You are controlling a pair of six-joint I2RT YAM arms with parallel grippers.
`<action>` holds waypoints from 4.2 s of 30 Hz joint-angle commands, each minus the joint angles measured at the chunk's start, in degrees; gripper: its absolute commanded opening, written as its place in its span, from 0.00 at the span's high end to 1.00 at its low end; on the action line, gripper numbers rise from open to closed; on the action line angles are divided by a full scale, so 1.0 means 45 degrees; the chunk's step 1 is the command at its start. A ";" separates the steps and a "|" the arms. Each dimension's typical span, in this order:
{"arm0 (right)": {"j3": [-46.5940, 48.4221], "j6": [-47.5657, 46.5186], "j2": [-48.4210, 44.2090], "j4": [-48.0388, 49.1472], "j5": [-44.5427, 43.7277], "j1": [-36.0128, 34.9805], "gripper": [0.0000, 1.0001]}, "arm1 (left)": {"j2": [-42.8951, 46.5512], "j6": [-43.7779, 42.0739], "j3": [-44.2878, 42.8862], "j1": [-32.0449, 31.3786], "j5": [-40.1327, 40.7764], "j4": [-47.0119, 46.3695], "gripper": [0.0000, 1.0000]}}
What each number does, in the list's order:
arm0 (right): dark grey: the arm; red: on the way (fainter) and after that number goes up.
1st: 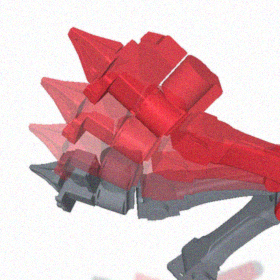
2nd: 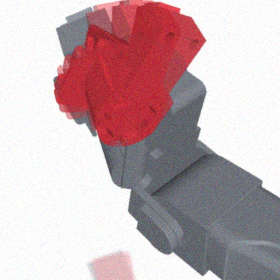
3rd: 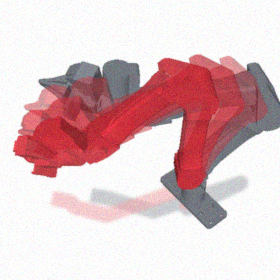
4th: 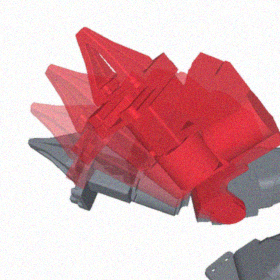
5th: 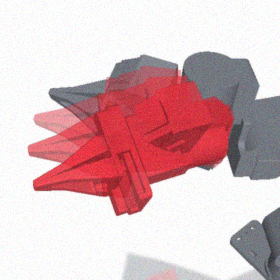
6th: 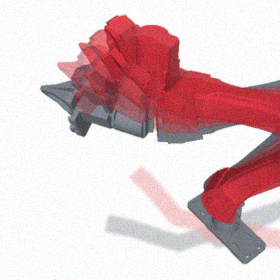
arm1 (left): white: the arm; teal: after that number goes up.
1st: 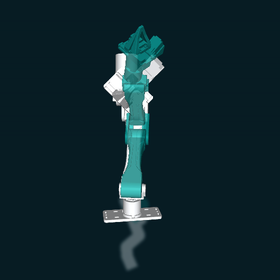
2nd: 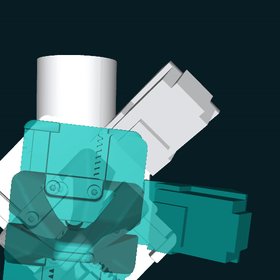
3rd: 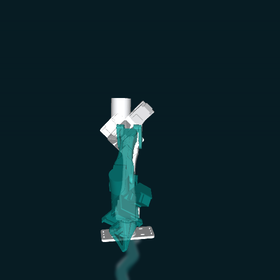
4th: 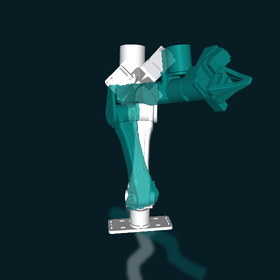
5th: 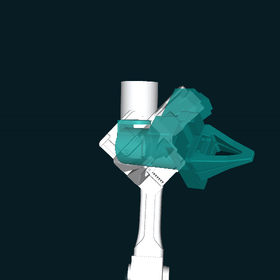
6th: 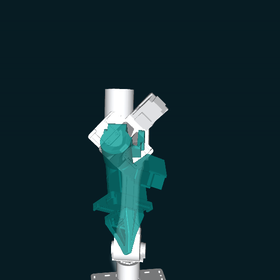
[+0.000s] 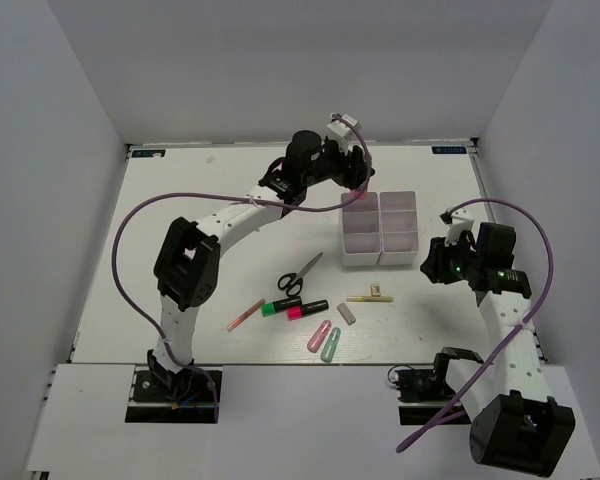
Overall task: Sort the stationery into containers
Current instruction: Place the stationery in the storage box, then pick up the scissors from the center of the board.
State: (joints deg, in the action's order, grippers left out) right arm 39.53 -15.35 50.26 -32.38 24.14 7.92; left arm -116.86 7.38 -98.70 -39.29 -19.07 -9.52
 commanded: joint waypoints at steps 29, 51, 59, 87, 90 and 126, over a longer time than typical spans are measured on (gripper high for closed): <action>0.0024 -0.0221 0.0296 0.0340 0.0299 0.0114 0.60 | -0.0164 -0.1541 0.0975 -0.0254 -0.0665 -0.0776 1.00; 0.0005 -0.0260 0.0179 0.0223 0.0495 0.0251 0.58 | 0.0070 -0.3085 0.1503 -0.0859 0.0819 -0.0073 0.31; 0.0005 -0.0279 0.0178 0.0165 0.0651 0.0368 0.58 | 0.0148 -0.3222 0.0604 -0.1094 0.1367 0.0416 0.00; 0.0771 -0.5809 0.0885 -0.2267 0.9383 -0.0999 0.46 | 0.8725 0.1136 0.8851 0.1738 0.3283 1.1763 0.51; 0.0337 -0.5396 0.0511 -0.2218 0.9069 -0.0999 0.46 | 0.7513 0.1017 0.8010 0.1447 0.3242 1.2056 0.65; 0.0083 -0.5513 0.0452 -0.2043 0.7623 -0.0823 0.46 | 0.4310 0.1076 0.5059 -0.0332 0.6015 1.3286 0.60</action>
State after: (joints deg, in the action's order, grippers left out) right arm 40.34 -40.40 52.90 -43.03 57.95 3.99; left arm -96.23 13.41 -73.45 -41.43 2.63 47.51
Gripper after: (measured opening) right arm 0.536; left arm 0.399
